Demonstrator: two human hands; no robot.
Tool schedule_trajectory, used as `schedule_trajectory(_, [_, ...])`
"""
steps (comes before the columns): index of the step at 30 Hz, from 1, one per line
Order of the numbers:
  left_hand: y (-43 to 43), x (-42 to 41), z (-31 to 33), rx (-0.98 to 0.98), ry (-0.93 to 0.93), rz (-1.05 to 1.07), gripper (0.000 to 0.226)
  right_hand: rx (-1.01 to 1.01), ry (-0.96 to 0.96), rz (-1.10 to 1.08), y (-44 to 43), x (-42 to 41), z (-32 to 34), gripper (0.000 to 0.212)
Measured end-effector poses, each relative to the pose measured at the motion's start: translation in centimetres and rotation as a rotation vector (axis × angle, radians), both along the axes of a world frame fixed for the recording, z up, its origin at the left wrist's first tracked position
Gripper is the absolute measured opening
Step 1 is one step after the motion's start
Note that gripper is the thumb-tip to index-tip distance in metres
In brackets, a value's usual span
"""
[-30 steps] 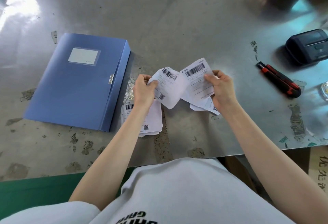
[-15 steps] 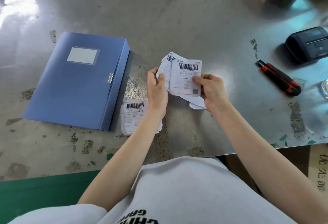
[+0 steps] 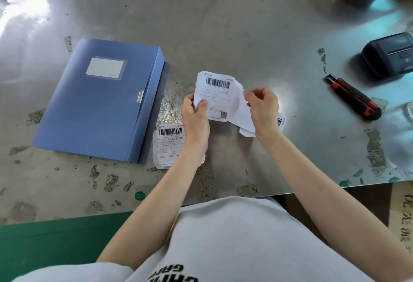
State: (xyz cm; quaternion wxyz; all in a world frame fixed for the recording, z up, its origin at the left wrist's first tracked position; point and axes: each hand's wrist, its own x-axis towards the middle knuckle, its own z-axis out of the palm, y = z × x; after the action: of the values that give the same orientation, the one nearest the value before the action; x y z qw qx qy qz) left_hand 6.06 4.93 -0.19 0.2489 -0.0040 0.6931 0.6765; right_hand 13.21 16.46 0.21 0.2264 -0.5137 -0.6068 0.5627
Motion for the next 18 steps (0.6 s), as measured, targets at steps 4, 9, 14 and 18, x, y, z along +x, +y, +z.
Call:
schedule_trajectory(4, [-1.0, -0.9, -0.6, 0.019, -0.027, 0.066, 0.013, 0.336, -0.489, 0.381, 1.9, 1.6, -2.4, 0.059])
schedule_trajectory(9, [-1.7, -1.4, -1.2, 0.047, -0.059, 0.112, 0.013, 0.524, -0.749, 0.819, 1.3, 2.5, -4.0, 0.082])
schedule_trajectory(14, [-1.9, -1.3, -1.5, 0.047, -0.072, 0.118, 0.012, 0.748, -0.785, 0.880, 0.7, 2.7, -4.0, 0.044])
schedule_trajectory(18, [-2.0, -1.2, -1.4, 0.056, -0.080, 0.128, 0.013, 0.854, -0.821, 0.912, 0.6, 2.6, -4.1, 0.036])
